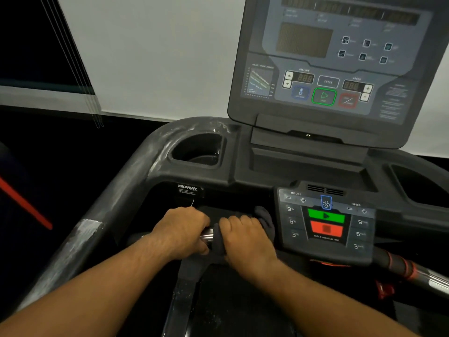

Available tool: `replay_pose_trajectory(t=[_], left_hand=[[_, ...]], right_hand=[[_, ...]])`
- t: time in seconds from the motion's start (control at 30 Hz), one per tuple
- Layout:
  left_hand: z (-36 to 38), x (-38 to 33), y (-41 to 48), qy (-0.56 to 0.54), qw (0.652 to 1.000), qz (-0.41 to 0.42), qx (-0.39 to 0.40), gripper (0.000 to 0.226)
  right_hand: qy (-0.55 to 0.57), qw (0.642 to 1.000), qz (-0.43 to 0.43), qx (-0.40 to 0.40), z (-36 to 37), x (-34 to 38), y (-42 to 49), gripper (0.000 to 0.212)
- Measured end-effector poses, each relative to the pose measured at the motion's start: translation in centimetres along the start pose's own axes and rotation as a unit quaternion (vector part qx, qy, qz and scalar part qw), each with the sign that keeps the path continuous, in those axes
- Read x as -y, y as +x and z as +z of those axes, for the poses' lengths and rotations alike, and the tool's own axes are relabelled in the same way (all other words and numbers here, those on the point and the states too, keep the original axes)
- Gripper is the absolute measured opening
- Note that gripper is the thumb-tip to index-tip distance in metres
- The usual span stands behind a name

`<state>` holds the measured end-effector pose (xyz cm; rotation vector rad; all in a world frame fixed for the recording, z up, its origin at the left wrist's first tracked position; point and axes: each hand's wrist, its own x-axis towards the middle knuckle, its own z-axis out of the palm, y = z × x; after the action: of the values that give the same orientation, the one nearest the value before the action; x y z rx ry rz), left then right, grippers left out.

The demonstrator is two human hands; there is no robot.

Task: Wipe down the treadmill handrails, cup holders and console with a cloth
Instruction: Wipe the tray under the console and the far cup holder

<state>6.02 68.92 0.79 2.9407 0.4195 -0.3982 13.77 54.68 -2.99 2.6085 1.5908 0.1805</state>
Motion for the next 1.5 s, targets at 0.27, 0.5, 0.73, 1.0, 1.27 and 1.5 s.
replay_pose_trajectory(t=[0.27, 0.5, 0.73, 1.0, 1.27, 1.5], left_hand=[[0.0, 0.6, -0.2, 0.001, 1.000, 0.009, 0.018, 0.048], [-5.0, 5.5, -1.7, 0.051, 0.998, -0.038, -0.027, 0.057], [-5.4, 7.4, -3.8, 0.017, 0.986, -0.088, -0.139, 0.034], [-5.4, 9.2, -6.2, -0.053, 0.969, -0.095, -0.223, 0.030], [-6.0, 9.1, -7.6, -0.056, 0.964, -0.130, -0.225, 0.024], [-6.2, 9.3, -8.6, -0.049, 0.958, -0.146, -0.240, 0.027]], right_hand=[[0.112, 0.981, -0.125, 0.097, -1.7, -3.8, 0.8, 0.050], [0.121, 0.977, -0.001, 0.177, -3.6, 0.3, 4.3, 0.054], [0.067, 0.997, -0.049, 0.004, -0.9, 6.8, 3.7, 0.047], [0.137, 0.979, -0.108, 0.105, -2.0, 5.4, 4.7, 0.045], [0.231, 0.961, 0.092, 0.122, -2.5, 12.2, 9.3, 0.030], [0.090, 0.994, -0.068, -0.003, 0.0, 13.5, 5.8, 0.042]])
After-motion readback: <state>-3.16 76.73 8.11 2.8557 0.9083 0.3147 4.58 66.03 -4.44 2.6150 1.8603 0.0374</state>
